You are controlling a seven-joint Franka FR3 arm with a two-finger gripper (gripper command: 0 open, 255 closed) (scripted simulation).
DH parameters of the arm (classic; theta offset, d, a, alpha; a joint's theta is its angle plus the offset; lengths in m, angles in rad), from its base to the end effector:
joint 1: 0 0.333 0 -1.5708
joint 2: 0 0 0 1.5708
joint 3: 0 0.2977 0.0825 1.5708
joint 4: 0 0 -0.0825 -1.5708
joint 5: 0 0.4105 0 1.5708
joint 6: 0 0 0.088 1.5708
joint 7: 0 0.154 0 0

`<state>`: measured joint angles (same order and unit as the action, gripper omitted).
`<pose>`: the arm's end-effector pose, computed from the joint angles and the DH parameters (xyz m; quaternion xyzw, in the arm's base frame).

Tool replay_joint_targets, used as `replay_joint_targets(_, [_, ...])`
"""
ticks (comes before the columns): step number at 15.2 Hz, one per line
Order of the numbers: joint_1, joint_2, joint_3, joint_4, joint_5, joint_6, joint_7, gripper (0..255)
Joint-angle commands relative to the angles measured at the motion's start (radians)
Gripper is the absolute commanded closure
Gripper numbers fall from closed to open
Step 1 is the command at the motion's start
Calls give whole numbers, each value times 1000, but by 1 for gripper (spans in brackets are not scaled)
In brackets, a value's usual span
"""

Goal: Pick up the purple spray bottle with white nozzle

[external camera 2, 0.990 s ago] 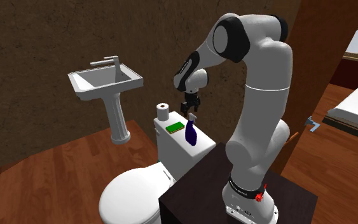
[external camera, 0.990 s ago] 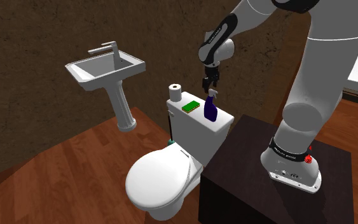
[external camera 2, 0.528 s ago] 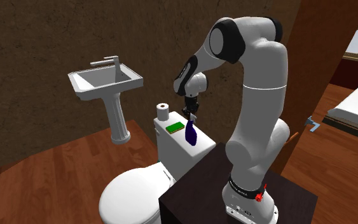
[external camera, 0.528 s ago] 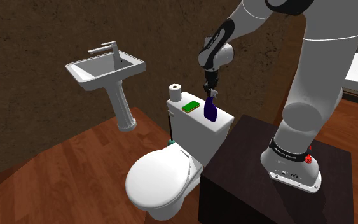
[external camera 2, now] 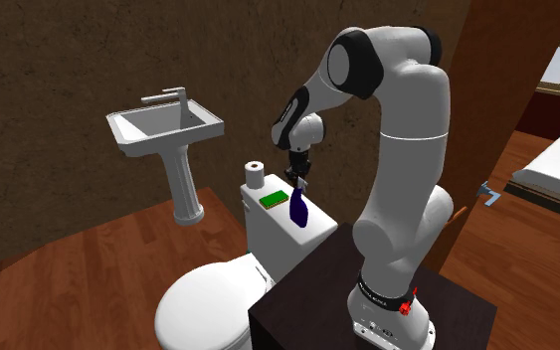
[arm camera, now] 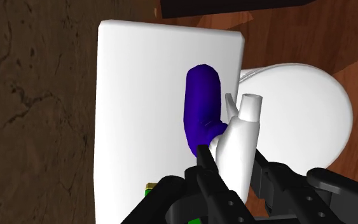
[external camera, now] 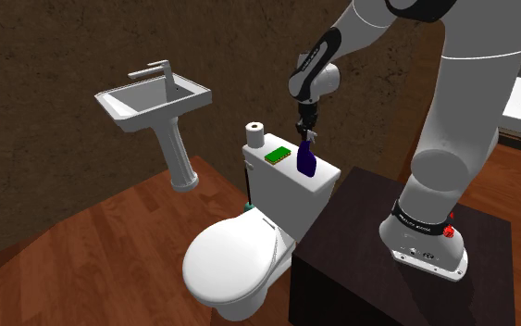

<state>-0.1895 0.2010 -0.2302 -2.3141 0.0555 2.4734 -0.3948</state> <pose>0.4827 -0.2194 0.1694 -0.9993 0.0327 0.0187 0.0015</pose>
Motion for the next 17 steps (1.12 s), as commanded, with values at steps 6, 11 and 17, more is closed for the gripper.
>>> replay_joint_targets(6, [5,-63,-7,14,-25,-76,16,255])
replay_joint_targets(11, [8,-113,-11,30,-43,-141,29,255])
replay_joint_targets(17, [9,-151,-12,48,-55,-195,37,255])
